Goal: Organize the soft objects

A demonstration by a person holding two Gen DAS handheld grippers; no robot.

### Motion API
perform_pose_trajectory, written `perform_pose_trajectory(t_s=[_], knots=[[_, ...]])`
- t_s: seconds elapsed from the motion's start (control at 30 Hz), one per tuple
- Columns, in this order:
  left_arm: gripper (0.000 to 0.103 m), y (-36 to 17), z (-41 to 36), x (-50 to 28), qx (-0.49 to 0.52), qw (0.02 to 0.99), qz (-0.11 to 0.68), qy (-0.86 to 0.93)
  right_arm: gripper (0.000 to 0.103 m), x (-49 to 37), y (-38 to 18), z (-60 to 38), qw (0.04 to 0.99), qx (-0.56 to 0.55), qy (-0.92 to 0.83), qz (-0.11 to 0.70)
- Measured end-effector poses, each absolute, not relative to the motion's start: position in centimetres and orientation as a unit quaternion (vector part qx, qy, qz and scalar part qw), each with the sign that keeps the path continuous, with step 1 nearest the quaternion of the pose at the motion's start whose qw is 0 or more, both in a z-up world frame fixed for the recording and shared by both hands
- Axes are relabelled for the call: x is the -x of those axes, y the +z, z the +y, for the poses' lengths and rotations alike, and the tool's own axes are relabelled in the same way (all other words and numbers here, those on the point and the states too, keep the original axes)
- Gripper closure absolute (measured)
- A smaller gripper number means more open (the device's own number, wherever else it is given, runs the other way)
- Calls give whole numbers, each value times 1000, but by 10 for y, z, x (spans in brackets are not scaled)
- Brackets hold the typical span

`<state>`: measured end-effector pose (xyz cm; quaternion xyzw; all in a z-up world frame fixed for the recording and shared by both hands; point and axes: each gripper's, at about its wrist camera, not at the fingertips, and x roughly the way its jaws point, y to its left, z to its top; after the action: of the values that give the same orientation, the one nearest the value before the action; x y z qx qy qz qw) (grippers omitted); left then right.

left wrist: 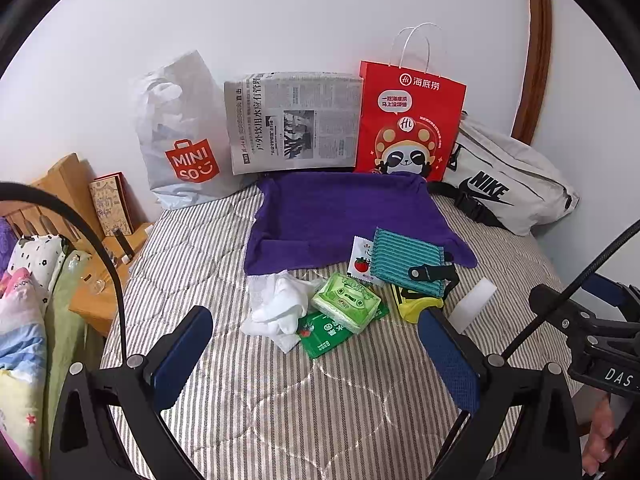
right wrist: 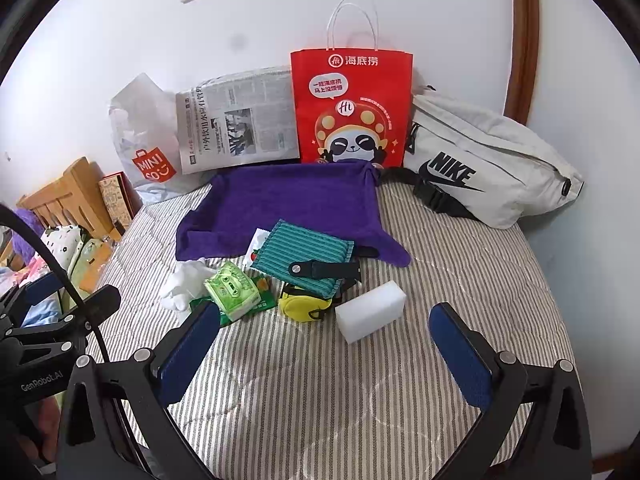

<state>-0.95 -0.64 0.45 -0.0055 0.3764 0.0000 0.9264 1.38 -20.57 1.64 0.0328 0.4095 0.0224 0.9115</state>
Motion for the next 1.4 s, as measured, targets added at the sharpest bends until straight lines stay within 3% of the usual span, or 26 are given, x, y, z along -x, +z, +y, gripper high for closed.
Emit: perform_pose_trajectory(t_s=[1.4], knots=[[0,6,-2,19,5,928,373,6,0,-15,16,-202,911,-33,31,410]])
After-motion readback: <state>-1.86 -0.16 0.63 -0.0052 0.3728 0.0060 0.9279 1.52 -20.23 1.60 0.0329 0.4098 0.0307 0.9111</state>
